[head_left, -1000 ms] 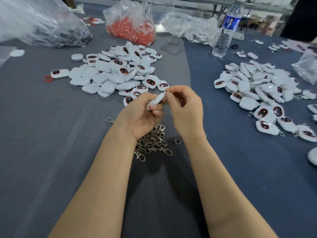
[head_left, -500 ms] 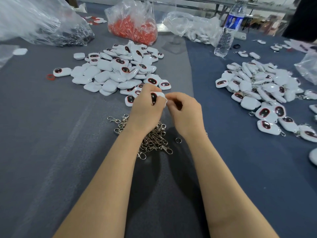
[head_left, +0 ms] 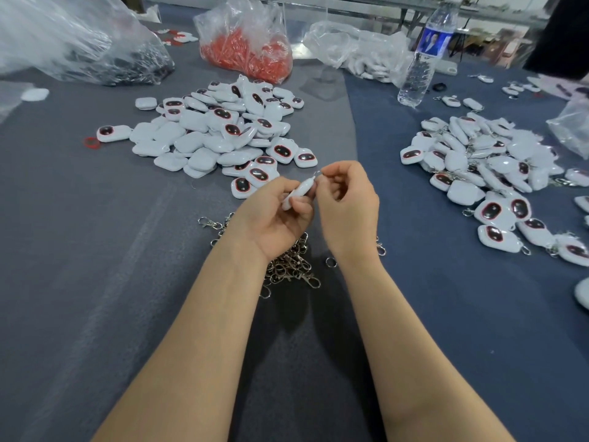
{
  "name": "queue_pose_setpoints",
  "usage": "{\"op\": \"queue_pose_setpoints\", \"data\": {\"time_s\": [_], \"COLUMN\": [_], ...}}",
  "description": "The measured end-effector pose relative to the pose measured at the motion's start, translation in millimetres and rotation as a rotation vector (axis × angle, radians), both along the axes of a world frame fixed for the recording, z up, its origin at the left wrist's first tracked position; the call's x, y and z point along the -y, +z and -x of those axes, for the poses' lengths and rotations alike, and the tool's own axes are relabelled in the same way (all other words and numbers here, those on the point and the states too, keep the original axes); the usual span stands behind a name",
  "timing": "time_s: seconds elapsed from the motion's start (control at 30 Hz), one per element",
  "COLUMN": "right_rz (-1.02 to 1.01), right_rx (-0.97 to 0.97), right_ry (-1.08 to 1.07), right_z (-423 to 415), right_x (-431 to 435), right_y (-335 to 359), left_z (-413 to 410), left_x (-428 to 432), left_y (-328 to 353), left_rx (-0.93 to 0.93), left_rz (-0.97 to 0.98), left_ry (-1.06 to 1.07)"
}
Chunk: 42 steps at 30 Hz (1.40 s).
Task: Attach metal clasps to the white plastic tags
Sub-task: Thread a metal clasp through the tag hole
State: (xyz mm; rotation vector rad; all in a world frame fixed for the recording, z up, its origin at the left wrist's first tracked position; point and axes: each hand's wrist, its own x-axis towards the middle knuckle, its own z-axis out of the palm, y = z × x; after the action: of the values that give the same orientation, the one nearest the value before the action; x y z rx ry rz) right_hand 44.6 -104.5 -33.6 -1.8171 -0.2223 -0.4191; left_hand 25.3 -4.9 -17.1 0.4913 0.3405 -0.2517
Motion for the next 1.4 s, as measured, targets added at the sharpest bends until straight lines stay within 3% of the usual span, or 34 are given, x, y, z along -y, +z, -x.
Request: {"op": "queue_pose_setpoints", "data": {"time_s": [0.1, 0.2, 0.23, 0.33, 0.37, 0.4, 0.47, 0.57, 0.63, 0.73, 0.83, 1.0, 1.3, 1.4], "right_rz": [0.124, 0.294, 0.347, 0.465, 0.473, 0.433, 0.206, -0.165, -0.226, -0.306, -0.347, -0.245, -0.086, -0.001], "right_rx": [0.096, 0.152, 0.155, 0.124, 0.097, 0.058, -0.072, -0.234, -0.261, -0.331, -0.368, -0.304, -0.050, 0.008], "right_ry": [0.004, 0.057, 0.090, 0.181, 0.193, 0.195, 0.196, 0.224, 0.229, 0.248, 0.240, 0.217, 0.015, 0.020], "right_z": [1.0, -1.7, -3.0, -6.5, -7.4, -8.2, -8.5, -9.6, -11.7, -13.5, -13.4, -10.3, -5.5, -4.4], "right_x": [1.1, 4.9, 5.5, 6.4, 6.9, 7.0, 7.0, 5.7, 7.0, 8.2, 7.0, 5.3, 2.1, 2.9], "right_y": [0.6, -0.2, -0.9, -3.5, -4.0, -4.2, -3.1, -1.3, -0.8, -1.6, -2.4, -1.9, -2.6, -1.8], "left_z": [0.8, -1.3, -2.2, -0.8, -0.1, 0.8, 0.6, -1.5, -3.1, -2.5, -1.2, 0.1, 4.0, 4.3], "left_x": [-3.0, -4.4, -4.1, -3.5, -3.4, -2.9, -3.2, -1.5, -1.6, -1.9, -1.2, -0.4, 8.3, 7.0], "left_y": [0.6, 1.4, 0.4, -5.7, -7.2, -7.8, -8.6, -7.6, -5.0, -2.6, -1.3, 0.2, -0.7, 0.0], "left_rx": [-0.044, -0.038, -0.014, 0.141, 0.214, 0.267, 0.292, 0.156, 0.091, 0.104, 0.123, 0.147, 0.230, 0.248], "left_rz": [0.080, -0.132, -0.336, -1.280, -1.474, -1.535, -1.403, -1.000, -0.728, -0.563, -0.535, -0.542, -0.918, -0.945], "left_ry": [-0.023, 0.028, 0.085, 0.230, 0.265, 0.284, 0.305, 0.295, 0.293, 0.278, 0.249, 0.221, 0.224, 0.237]}}
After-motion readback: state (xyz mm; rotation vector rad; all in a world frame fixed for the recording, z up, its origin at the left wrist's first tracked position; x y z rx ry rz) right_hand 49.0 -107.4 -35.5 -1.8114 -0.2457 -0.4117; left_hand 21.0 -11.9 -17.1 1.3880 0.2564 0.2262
